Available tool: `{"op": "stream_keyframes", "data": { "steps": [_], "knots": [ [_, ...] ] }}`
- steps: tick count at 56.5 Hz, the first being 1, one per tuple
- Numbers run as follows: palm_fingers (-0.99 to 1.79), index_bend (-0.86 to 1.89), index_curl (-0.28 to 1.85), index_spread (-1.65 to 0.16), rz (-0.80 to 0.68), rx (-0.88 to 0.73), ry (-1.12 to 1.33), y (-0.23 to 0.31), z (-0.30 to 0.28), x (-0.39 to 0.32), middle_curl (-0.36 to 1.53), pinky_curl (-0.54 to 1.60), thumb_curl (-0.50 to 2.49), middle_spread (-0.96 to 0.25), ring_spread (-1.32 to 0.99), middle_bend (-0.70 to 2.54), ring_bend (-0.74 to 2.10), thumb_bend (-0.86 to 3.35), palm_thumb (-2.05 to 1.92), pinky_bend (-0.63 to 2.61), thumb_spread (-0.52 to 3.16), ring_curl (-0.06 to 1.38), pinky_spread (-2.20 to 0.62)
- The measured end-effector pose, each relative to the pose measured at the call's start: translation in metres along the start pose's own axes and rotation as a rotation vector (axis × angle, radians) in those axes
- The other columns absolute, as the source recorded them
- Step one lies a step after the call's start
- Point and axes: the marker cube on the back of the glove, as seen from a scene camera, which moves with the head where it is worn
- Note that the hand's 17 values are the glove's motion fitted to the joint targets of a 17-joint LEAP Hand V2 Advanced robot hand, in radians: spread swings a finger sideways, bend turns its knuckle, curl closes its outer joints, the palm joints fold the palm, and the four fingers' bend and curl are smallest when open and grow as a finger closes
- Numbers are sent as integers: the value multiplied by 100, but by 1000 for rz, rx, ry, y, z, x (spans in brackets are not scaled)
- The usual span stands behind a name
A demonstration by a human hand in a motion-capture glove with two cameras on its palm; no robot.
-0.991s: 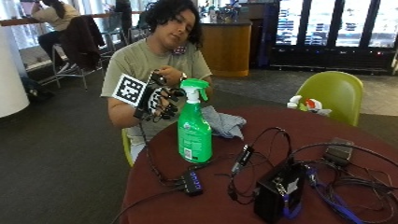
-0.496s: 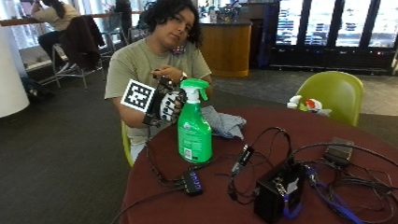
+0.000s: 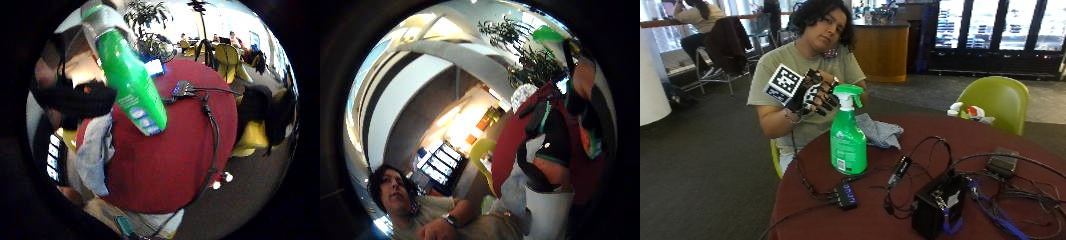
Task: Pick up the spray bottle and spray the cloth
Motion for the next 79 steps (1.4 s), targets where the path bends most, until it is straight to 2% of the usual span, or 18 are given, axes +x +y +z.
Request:
{"op": "stream_keyframes", "data": {
  "steps": [5, 7, 9, 16, 23, 32, 42, 54, 67, 79],
  "knots": [
    [87, 24, 50, -24, -89, -118, 94, 17, -12, -4, 60, 54, 65, -8, -10, 50, 72, -3, 84, 64, 119, 54, -16],
    [69, 21, 49, -27, -119, -179, 151, 24, -19, -5, 57, 52, 63, -5, -10, 45, 65, -4, 79, 56, 121, 52, -10],
    [65, 19, 48, -29, -136, -247, 206, 32, -24, -5, 55, 51, 62, -4, -9, 41, 62, -4, 76, 53, 121, 51, -6],
    [37, 16, 41, -37, -187, -469, 324, 53, -40, -5, 46, 43, 57, -4, -10, 26, 42, -3, 68, 42, 124, 41, 12],
    [30, 15, 37, -41, -223, -608, 376, 78, -55, -5, 41, 39, 55, -5, -10, 18, 33, -2, 66, 39, 125, 36, 19],
    [28, 15, 34, -42, -216, -634, 508, 100, -73, 2, 37, 37, 52, -6, -11, 17, 30, -1, 65, 39, 126, 33, 21],
    [29, 15, 31, -43, -167, -696, 511, 124, -87, 3, 34, 36, 50, -7, -12, 17, 30, -1, 65, 38, 127, 33, 22],
    [29, 16, 29, -43, -176, -705, 536, 130, -89, 0, 32, 36, 49, -7, -12, 17, 30, -1, 66, 37, 127, 32, 22],
    [29, 15, 28, -43, -166, -699, 472, 118, -76, 4, 31, 36, 48, -7, -12, 18, 30, -1, 66, 38, 127, 32, 22],
    [34, 15, 27, -42, -61, -572, 326, 71, -55, 19, 31, 35, 47, -5, -10, 19, 33, -1, 67, 36, 127, 32, 22]
  ]
}}
